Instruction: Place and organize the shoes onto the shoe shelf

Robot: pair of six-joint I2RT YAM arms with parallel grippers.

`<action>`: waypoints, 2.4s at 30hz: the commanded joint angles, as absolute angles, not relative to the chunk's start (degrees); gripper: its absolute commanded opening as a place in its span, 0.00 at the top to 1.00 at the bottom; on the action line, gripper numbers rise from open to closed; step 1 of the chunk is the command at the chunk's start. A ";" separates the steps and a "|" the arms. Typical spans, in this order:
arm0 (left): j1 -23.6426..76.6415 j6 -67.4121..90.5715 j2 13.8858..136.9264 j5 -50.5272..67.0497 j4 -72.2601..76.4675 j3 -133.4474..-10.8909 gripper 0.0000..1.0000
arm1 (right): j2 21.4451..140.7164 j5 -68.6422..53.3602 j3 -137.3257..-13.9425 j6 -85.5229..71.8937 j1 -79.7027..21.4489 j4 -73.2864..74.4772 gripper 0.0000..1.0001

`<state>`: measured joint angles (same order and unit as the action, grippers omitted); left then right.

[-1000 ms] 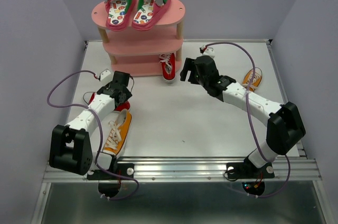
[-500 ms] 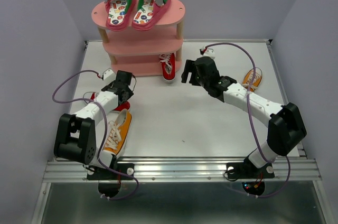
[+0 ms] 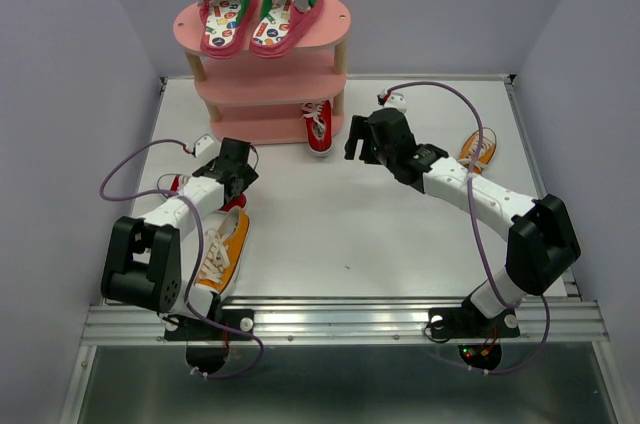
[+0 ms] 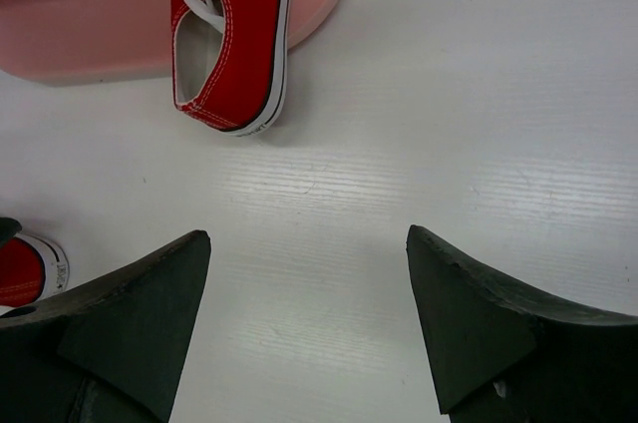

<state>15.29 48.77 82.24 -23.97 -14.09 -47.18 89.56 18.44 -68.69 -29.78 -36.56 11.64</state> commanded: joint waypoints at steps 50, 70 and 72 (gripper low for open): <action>49.12 34.03 78.83 -22.85 -23.31 -56.87 1.00 | 77.61 29.35 -59.77 -31.82 -36.65 11.60 0.14; 54.14 49.89 82.53 -27.50 -30.31 -59.94 0.25 | 74.36 29.97 -58.27 -30.24 -36.65 12.39 0.08; 54.75 52.46 83.05 -29.09 -32.25 -60.03 0.23 | 74.18 29.80 -58.01 -30.24 -36.65 12.39 0.08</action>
<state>53.78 43.88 83.31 -23.49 -27.44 -57.91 76.14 28.69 -58.74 -31.05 -36.56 13.30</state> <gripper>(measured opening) 0.755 0.921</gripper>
